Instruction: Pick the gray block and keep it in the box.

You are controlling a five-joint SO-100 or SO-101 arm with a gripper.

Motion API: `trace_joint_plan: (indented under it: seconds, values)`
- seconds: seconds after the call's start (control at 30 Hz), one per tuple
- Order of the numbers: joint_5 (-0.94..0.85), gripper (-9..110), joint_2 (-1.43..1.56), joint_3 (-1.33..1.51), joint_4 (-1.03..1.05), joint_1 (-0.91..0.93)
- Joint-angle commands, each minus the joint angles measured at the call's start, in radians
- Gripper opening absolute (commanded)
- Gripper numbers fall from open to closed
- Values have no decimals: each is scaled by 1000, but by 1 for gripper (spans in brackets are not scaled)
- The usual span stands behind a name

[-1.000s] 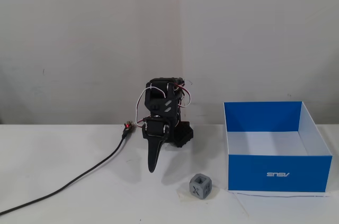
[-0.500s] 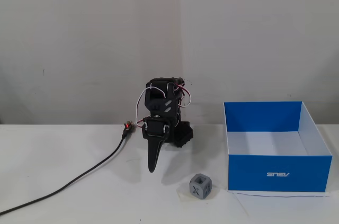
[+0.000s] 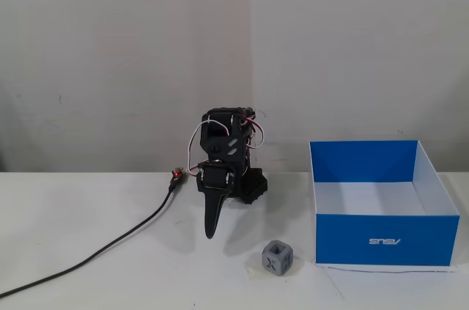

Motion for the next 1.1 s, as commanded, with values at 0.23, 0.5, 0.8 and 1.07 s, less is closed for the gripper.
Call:
trace_joint_plan:
  seconds: [0.23, 0.5, 0.8, 1.07]
  values:
    - [6, 0, 118, -8, 5, 2]
    - [6, 1, 118, -8, 5, 0]
    - [-2, 1, 118, -8, 5, -14]
    - [-12, 0, 118, -8, -11, -63]
